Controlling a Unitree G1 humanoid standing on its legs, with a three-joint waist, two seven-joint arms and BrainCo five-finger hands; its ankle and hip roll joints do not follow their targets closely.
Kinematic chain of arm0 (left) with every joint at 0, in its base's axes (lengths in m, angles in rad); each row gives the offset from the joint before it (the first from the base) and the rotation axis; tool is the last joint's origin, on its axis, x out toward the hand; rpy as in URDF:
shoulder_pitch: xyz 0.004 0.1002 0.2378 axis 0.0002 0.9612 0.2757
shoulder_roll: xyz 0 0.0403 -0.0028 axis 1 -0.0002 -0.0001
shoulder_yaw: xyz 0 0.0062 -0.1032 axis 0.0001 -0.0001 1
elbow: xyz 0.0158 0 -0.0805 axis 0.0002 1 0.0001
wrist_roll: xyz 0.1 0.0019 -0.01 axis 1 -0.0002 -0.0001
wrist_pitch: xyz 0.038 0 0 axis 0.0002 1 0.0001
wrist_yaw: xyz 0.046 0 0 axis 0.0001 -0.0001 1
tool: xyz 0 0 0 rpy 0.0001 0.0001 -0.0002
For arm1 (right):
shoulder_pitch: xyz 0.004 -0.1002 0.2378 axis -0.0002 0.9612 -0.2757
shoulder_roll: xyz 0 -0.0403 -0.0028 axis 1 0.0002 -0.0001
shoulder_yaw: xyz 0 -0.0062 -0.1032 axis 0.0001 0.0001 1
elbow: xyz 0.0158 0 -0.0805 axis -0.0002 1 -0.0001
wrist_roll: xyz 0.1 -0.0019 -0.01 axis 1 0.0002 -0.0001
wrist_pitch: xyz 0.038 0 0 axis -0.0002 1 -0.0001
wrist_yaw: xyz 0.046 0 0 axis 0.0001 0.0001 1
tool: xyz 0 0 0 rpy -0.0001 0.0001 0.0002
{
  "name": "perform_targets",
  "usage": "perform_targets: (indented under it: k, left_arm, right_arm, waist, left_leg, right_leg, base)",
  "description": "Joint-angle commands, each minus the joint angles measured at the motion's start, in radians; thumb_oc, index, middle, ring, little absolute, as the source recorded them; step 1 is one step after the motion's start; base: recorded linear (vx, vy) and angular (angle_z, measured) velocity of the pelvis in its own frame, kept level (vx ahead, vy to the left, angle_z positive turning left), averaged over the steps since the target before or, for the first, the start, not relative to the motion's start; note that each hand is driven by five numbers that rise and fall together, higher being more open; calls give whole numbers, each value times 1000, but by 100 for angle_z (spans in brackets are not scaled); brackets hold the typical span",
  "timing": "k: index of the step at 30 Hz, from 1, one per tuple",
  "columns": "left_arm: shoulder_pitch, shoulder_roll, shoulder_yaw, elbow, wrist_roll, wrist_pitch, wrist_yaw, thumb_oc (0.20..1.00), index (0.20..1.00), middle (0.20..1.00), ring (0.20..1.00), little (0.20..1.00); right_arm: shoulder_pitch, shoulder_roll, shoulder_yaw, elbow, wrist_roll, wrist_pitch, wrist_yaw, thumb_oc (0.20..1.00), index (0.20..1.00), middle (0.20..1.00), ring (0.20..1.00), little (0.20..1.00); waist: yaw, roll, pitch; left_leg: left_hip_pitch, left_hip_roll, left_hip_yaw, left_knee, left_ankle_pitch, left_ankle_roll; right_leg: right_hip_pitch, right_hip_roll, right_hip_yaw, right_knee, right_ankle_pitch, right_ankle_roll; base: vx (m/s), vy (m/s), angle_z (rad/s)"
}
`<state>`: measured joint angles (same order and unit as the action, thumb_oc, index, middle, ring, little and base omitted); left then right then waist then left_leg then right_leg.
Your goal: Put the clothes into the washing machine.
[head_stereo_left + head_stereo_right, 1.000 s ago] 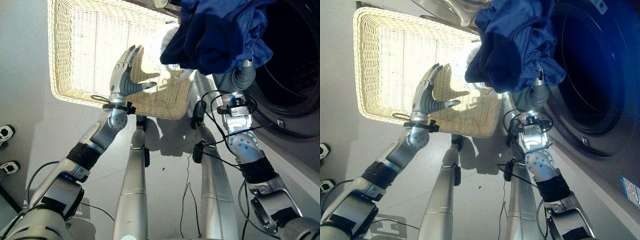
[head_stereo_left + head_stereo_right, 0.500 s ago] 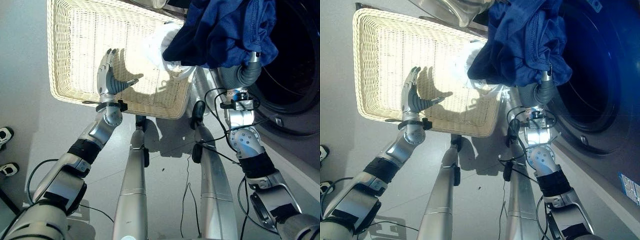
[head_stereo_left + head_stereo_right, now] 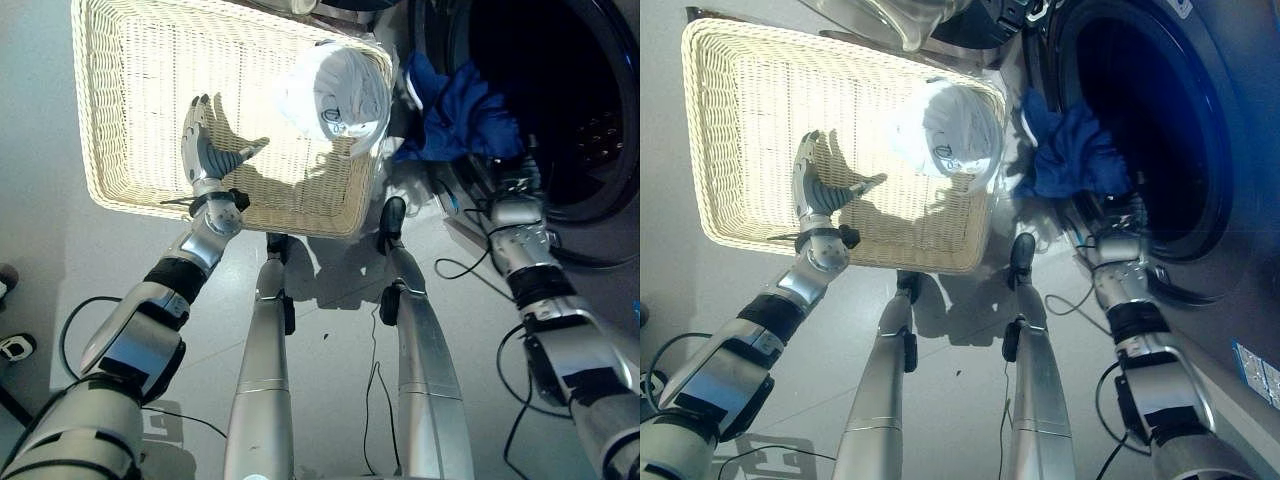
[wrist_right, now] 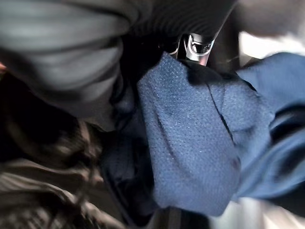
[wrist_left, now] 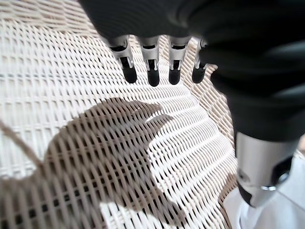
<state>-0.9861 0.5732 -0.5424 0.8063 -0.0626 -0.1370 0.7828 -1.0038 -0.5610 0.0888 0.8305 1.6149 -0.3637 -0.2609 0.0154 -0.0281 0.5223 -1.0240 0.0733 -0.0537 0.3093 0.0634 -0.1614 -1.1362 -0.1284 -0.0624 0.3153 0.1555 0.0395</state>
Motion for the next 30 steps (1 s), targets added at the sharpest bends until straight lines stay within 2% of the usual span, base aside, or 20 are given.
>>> perform_targets:
  k: [1, 3, 5, 8, 13, 14, 15, 16, 17, 18, 19, 20, 21, 22, 23, 24, 26, 27, 30]
  left_arm:
    - [72, 57, 21, -20, -36, -72, 60, 1000, 1000, 1000, 1000, 1000]
    - [98, 66, 24, -24, -33, -85, 69, 1000, 1000, 1000, 1000, 1000]
    - [153, 95, 39, -34, -46, -99, 72, 1000, 1000, 1000, 1000, 1000]
    - [152, 127, 48, -11, -64, -101, 37, 1000, 1000, 1000, 1000, 1000]
    - [146, 136, 55, 31, -72, -122, 11, 1000, 1000, 1000, 1000, 1000]
    - [141, 134, 55, 37, -74, -123, 5, 1000, 1000, 1000, 1000, 1000]
    - [139, 133, 55, 40, -74, -123, 2, 1000, 1000, 1000, 1000, 1000]
    - [135, 133, 54, 43, -75, -124, -6, 1000, 1000, 1000, 1000, 1000]
    - [132, 131, 54, 46, -75, -125, -8, 1000, 1000, 1000, 1000, 1000]
    - [122, 129, 47, 52, -77, -126, -13, 1000, 1000, 1000, 1000, 1000]
    - [108, 128, 42, 62, -76, -130, -24, 1000, 1000, 1000, 1000, 1000]
    - [100, 128, 40, 66, -75, -132, -32, 1000, 1000, 1000, 1000, 1000]
    - [97, 127, 36, 67, -76, -131, -31, 1000, 1000, 1000, 1000, 1000]
    - [88, 125, 27, 66, -77, -127, -30, 1000, 1000, 1000, 1000, 1000]
    - [79, 122, 21, 65, -77, -120, -31, 1000, 1000, 1000, 1000, 1000]
    - [78, 121, 21, 66, -77, -121, -31, 1000, 1000, 1000, 1000, 1000]
    - [59, 123, 10, 67, -80, -116, -35, 1000, 1000, 1000, 1000, 1000]
    - [47, 123, 1, 59, -81, -106, -36, 1000, 1000, 1000, 1000, 1000]
    - [46, 126, 0, 54, -83, -110, -37, 1000, 1000, 1000, 1000, 1000]
  right_arm:
    - [-143, -287, 20, -20, -488, -241, -481, 200, 200, 200, 200, 200]
    - [-178, -331, 36, -4, -508, -284, -588, 200, 200, 200, 200, 200]
    - [-167, -440, 19, -24, -598, -275, -722, 200, 200, 200, 200, 200]
    - [-163, -515, 15, -26, -665, -267, -848, 200, 200, 200, 200, 200]
    - [-149, -551, 13, 0, -676, -242, -852, 200, 200, 200, 200, 200]
    - [-150, -549, 19, 4, -693, -218, -843, 335, 335, 335, 335, 335]
    - [-152, -547, 25, 7, -690, -212, -833, 373, 373, 373, 373, 373]
    - [-151, -540, 37, 14, -684, -197, -808, 595, 595, 595, 595, 595]
    - [-153, -536, 43, 19, -681, -179, -793, 674, 674, 674, 674, 674]
    - [-162, -525, 61, 35, -683, -160, -775, 1000, 1000, 1000, 1000, 1000]
    - [-169, -513, 81, 75, -665, -73, -709, 1000, 1000, 1000, 1000, 1000]
    - [-173, -507, 93, 104, -699, -16, -700, 1000, 1000, 1000, 1000, 1000]
    - [-175, -507, 103, 113, -703, 1, -691, 1000, 1000, 1000, 1000, 1000]
    - [-185, -506, 132, 137, -742, 54, -694, 1000, 1000, 1000, 1000, 1000]
    - [-199, -499, 168, 166, -830, 146, -710, 1000, 1000, 1000, 1000, 1000]
    - [-202, -499, 175, 170, -838, 162, -703, 1000, 1000, 1000, 1000, 1000]
    - [-232, -496, 248, 216, -901, 309, -644, 1000, 1000, 1000, 1000, 1000]
    - [-267, -493, 315, 242, -997, 396, -634, 1000, 1000, 1000, 1000, 1000]
    - [-297, -495, 369, 241, -1061, 431, -632, 1000, 1000, 1000, 1000, 1000]
  waist:
    - [-11, 33, -2]
    - [-10, 28, -2]
    - [-22, 10, -2]
    - [-29, -9, -2]
    - [-33, -16, -2]
    - [-32, -16, -2]
    - [-31, -15, -2]
    - [-29, -14, -2]
    - [-29, -13, -2]
    - [-26, -10, -2]
    - [-23, -5, -2]
    - [-19, -4, -2]
    - [-18, -3, -2]
    - [-15, -1, -2]
    - [-11, 2, -2]
    - [-12, 2, -2]
    - [-8, 3, -2]
    - [-1, 4, -2]
    - [1, 6, -2]
  left_leg:
    - [6, -103, 26, -37, 34, 77]
    - [6, -101, 24, -35, 29, 80]
    - [12, -98, 19, -30, 26, 83]
    - [18, -100, 7, -27, 20, 88]
    - [27, -107, -1, -31, 19, 90]
    - [28, -110, -4, -34, 18, 90]
    - [30, -112, -5, -36, 18, 90]
    - [31, -113, -6, -35, 18, 91]
    - [32, -114, -6, -35, 18, 91]
    - [35, -119, -9, -39, 17, 93]
    - [34, -120, -6, -39, 17, 92]
    - [37, -122, -7, -43, 18, 93]
    - [37, -122, -7, -44, 19, 93]
    - [34, -124, -9, -43, 20, 95]
    - [29, -124, -8, -40, 20, 96]
    - [28, -124, -8, -40, 20, 96]
    - [26, -128, -9, -39, 21, 98]
    - [21, -128, -9, -39, 21, 102]
    - [17, -128, -8, -38, 21, 103]
  right_leg:
    - [44, 92, -101, 29, -3, 96]
    - [49, 95, -102, 27, -3, 97]
    - [61, 107, -98, 27, -1, 94]
    - [74, 117, -93, 24, -9, 91]
    - [86, 122, -91, 15, -15, 89]
    - [88, 122, -90, 10, -16, 88]
    - [89, 122, -90, 8, -17, 88]
    - [90, 121, -90, 8, -18, 86]
    - [90, 121, -90, 8, -18, 86]
    - [92, 121, -90, 3, -19, 85]
    - [91, 118, -92, 4, -21, 84]
    - [93, 116, -93, 0, -20, 85]
    - [93, 116, -94, 0, -20, 84]
    - [91, 115, -94, 0, -19, 83]
    - [88, 113, -97, 1, -20, 84]
    - [87, 113, -97, 2, -20, 84]
    - [85, 112, -98, -3, -15, 82]
    - [82, 111, -102, -3, -15, 81]
    - [79, 109, -106, 1, -17, 81]
  base:
    - [-12, -14, -5]
    - [-10, -10, -8]
    - [-6, -8, -3]
    - [0, 0, 0]
    - [0, 0, 0]
    - [0, 0, 0]
    - [0, 0, 0]
    - [0, 0, 0]
    - [0, 0, 0]
    - [0, 0, 0]
    - [0, 0, 0]
    - [0, 0, 0]
    - [0, 0, 0]
    - [0, 0, 0]
    - [0, 0, 0]
    - [0, 0, 0]
    - [0, -17, 0]
    - [0, 0, 0]
    - [0, 0, 0]
